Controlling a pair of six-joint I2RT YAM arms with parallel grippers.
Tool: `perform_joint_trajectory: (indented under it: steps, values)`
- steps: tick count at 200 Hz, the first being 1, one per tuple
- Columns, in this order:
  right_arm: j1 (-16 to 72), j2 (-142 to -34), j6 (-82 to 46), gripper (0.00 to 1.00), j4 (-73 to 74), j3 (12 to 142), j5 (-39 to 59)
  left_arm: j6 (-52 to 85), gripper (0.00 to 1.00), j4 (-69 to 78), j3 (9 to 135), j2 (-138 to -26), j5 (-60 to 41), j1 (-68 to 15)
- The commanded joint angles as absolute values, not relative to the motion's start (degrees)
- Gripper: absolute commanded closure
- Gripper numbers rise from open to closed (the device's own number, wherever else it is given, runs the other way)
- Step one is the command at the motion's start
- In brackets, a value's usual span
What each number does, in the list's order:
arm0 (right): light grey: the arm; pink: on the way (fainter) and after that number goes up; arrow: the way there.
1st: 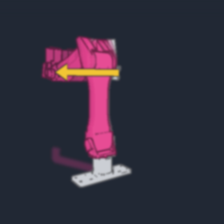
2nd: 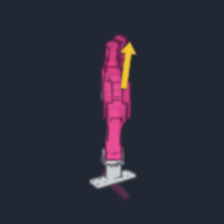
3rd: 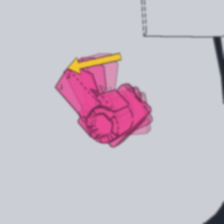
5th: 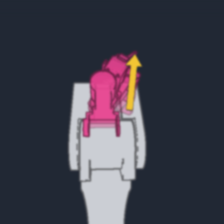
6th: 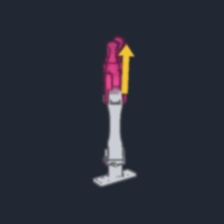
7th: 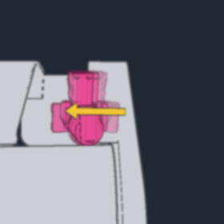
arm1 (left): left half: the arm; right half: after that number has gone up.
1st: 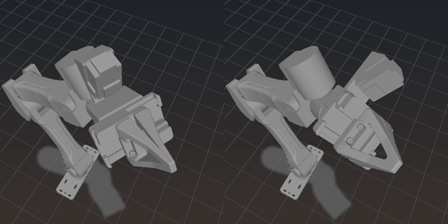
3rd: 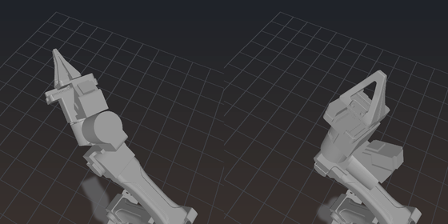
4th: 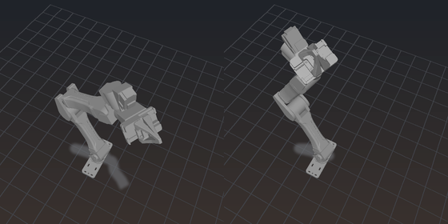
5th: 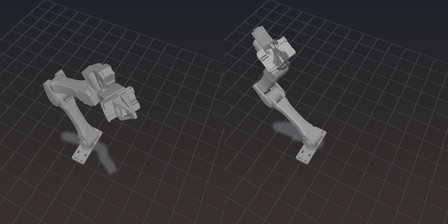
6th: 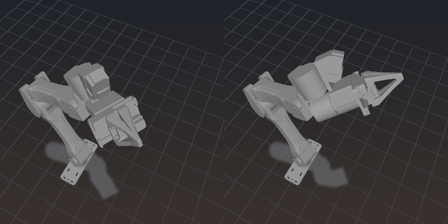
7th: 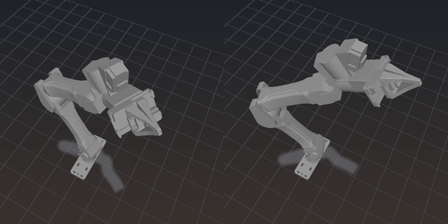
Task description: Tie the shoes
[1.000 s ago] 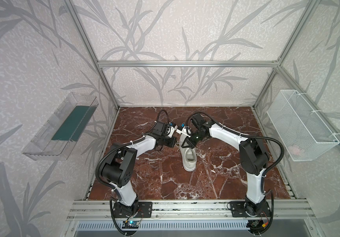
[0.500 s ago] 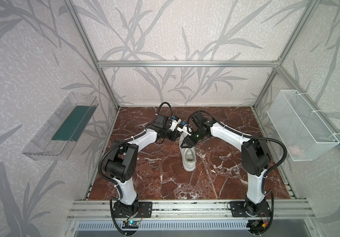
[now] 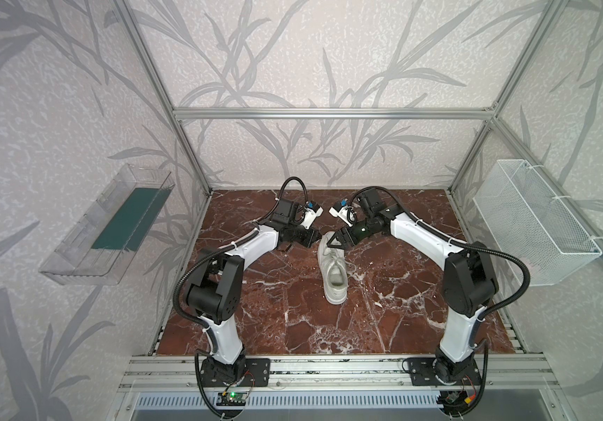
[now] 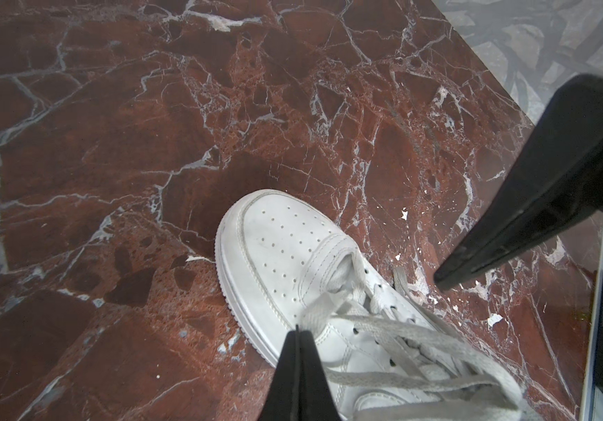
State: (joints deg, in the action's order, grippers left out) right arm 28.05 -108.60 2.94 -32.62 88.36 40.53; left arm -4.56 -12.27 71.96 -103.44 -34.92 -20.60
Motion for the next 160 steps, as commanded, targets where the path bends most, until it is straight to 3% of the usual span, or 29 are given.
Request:
perform_joint_trajectory:
  steps: [1, 70, 126, 160]
  values:
    - [27.8, -108.5, 0.9, 0.36, -32.3, 87.9, 42.5, -6.0, 1.00, -13.2, 74.8, -104.7, -36.1, -20.7]
    - [29.2, -108.5, -1.7, 0.34, -33.2, 84.4, 46.1, -5.3, 1.00, -13.3, 76.2, -105.9, -36.3, -20.7]
    - [30.9, -106.1, -1.5, 0.36, -29.4, 82.5, 54.5, -6.3, 1.00, -13.0, 76.4, -105.3, -37.3, -20.7]
    - [30.3, -104.6, -0.5, 0.34, -31.0, 81.5, 50.2, -7.4, 1.00, -12.0, 76.7, -105.3, -39.4, -20.7]
